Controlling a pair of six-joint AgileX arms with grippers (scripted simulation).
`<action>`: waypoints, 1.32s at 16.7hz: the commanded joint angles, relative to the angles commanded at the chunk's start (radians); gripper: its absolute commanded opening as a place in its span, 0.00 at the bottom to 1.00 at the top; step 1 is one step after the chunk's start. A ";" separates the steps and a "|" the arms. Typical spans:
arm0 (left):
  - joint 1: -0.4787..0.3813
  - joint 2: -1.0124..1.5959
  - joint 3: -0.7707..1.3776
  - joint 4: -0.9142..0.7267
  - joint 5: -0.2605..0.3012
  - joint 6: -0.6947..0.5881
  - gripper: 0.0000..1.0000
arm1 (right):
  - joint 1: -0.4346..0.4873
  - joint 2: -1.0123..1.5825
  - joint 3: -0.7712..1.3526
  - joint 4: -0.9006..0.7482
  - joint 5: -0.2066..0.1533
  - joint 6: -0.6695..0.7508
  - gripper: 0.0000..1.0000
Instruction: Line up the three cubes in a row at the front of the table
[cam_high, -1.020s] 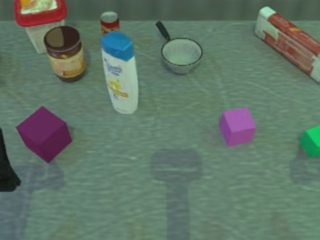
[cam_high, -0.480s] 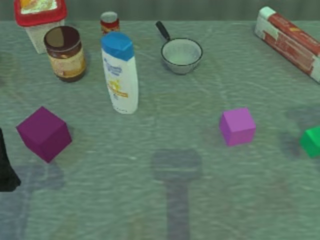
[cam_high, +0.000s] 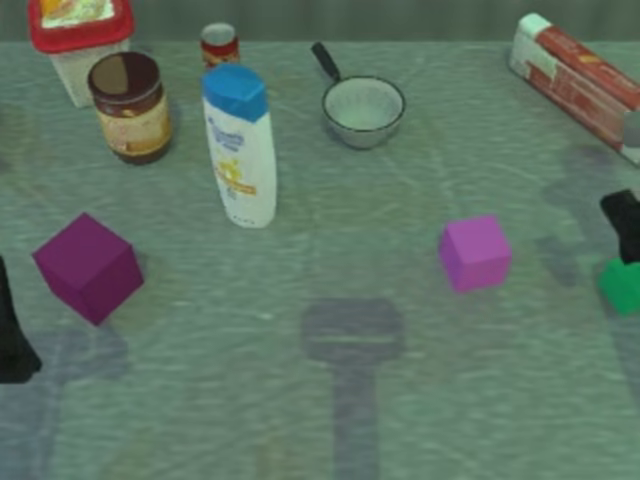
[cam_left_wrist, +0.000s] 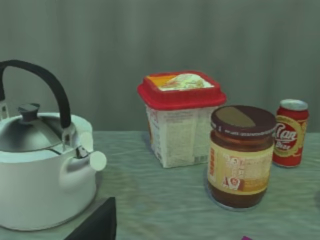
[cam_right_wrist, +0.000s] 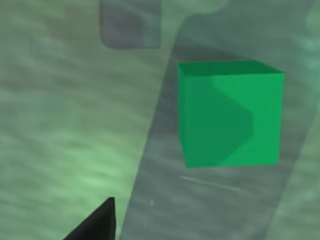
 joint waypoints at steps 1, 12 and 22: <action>0.000 0.000 0.000 0.000 0.000 0.000 1.00 | 0.002 0.051 0.040 -0.027 -0.001 -0.008 1.00; 0.000 0.000 0.000 0.000 0.000 0.000 1.00 | 0.003 0.161 0.118 -0.066 -0.002 -0.025 1.00; 0.000 0.000 0.000 0.000 0.000 0.000 1.00 | 0.008 0.297 -0.051 0.239 -0.001 -0.021 1.00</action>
